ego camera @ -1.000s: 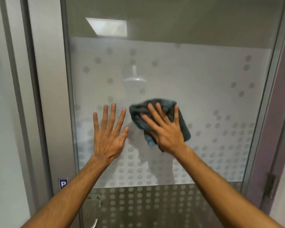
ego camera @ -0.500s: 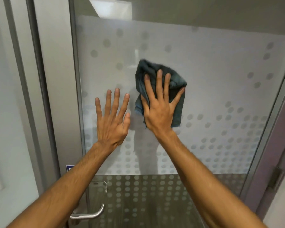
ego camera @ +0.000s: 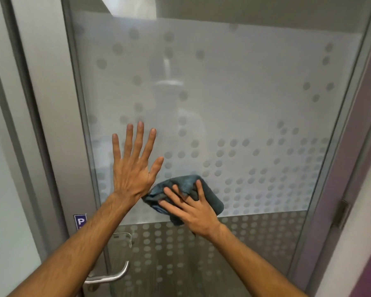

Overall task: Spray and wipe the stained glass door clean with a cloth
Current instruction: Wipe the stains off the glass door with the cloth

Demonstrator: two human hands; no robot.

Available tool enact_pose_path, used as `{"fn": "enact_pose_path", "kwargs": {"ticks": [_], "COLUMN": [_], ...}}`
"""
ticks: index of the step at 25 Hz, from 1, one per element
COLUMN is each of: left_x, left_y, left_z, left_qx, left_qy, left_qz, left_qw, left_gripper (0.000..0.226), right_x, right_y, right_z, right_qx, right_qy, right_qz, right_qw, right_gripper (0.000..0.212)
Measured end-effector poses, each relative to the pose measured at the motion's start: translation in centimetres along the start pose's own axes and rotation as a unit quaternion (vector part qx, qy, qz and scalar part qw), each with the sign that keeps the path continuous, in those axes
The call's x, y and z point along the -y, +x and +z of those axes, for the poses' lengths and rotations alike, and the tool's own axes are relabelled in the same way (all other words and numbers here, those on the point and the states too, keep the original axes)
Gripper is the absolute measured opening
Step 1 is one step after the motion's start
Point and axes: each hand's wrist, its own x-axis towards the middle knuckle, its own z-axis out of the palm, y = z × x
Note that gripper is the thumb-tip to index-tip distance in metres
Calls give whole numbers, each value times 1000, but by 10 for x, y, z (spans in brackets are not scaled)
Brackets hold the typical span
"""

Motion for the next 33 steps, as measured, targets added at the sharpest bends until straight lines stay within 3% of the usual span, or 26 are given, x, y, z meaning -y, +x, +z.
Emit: {"fn": "enact_pose_path", "kwargs": {"ticks": [2,4,11,16,19,22,25,29,31,33], "left_x": [-7,-12,-45,-81,-105,-121,-129,-124,-116,-107], "left_y": [-1,0,14,2,-8,-19,-30,-38,-42,-47], "left_z": [0,-1,-5,-19,-34,-48,-55,-60,-62,-67], "left_qx": [-5,-7,-15,-43,-13,41,70,86,83,91], "left_qy": [-1,-10,-74,-258,-422,-554,-661,-709,-705,-686], "left_qz": [7,3,5,-53,-133,-193,-275,-380,-415,-426], "left_qw": [1000,1000,997,964,897,808,695,588,570,583], "left_gripper": [72,73,71,72,56,32,34,30,26,23], "right_x": [-23,-43,-103,-89,-74,-55,-37,-20,-15,-9], "right_y": [-3,2,43,46,44,35,23,18,15,7], "right_z": [-8,-20,-57,-69,-80,-81,-78,-90,-103,-114], "right_qx": [11,-3,-109,-173,-201,-194,-175,-144,-107,-125], "right_qy": [-10,-5,7,130,211,252,282,362,431,490], "right_qz": [-49,-36,174,228,277,278,268,286,274,323], "right_qw": [999,999,979,949,916,906,904,875,853,800], "right_gripper": [53,52,53,51,61,63,58,62,70,66]}}
